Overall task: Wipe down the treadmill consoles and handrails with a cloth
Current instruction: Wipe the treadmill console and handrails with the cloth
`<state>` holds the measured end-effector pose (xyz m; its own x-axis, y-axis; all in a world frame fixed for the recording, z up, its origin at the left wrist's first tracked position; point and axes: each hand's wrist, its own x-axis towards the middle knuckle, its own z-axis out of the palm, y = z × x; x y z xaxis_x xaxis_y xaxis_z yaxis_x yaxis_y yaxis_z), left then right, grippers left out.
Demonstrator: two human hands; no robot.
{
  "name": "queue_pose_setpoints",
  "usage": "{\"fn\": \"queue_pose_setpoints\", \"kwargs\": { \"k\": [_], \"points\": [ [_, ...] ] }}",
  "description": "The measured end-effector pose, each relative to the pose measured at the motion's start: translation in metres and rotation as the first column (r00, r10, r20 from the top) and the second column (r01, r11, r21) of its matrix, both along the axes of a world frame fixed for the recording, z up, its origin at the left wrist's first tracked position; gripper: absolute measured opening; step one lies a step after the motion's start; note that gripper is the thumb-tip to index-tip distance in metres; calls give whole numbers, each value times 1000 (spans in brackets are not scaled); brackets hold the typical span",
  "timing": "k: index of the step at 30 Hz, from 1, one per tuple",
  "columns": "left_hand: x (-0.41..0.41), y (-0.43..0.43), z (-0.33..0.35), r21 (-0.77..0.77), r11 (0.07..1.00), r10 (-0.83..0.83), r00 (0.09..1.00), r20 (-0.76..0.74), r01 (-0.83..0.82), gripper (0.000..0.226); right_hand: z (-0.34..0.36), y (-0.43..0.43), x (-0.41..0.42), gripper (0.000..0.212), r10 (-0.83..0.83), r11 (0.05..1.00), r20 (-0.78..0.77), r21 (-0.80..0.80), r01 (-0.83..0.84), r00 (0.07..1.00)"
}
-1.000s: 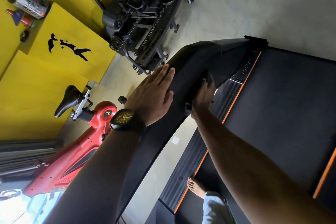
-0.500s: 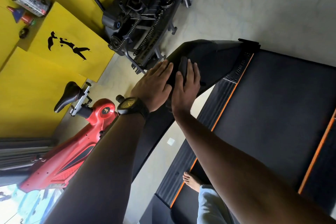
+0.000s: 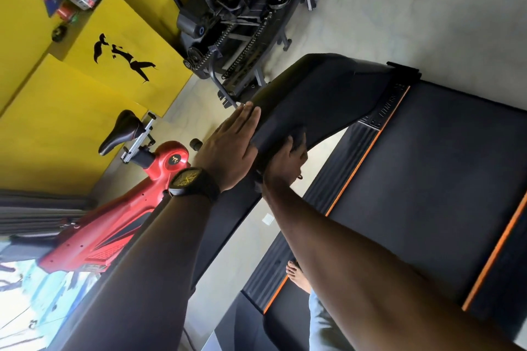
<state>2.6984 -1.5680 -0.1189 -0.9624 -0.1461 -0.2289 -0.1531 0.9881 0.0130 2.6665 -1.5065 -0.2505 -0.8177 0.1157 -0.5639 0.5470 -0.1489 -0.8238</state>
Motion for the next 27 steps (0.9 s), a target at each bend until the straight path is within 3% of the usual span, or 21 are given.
{"fn": "queue_pose_setpoints", "kwargs": {
  "k": [4,5,9,11,15,21,25,27],
  "points": [
    [20,2,4,-32,999,19,1000,6,-19,68,4,-1,23,57,35,997,-268,70,-16,963],
    [27,2,4,-32,999,28,1000,9,-27,68,2,-3,23,56,23,998,-234,65,-8,972],
    [44,3,8,-24,998,65,998,-13,-66,66,10,-12,47,49,47,999,175,13,-50,983],
    [51,4,8,-23,995,94,995,-18,-94,64,24,-12,72,50,122,992,227,-1,-125,966],
    [82,3,13,-3,984,176,983,-59,-176,60,37,-12,120,66,233,972,106,1,-234,967],
    [159,12,24,-1,929,369,924,-100,-371,59,74,0,204,61,487,872,20,-64,-485,873],
    [217,32,36,68,829,559,814,-155,-556,57,100,29,215,66,587,766,-109,-246,-594,802],
    [237,45,47,152,765,645,742,-186,-626,57,115,36,215,63,606,742,-187,-218,-634,774]
  ]
}}
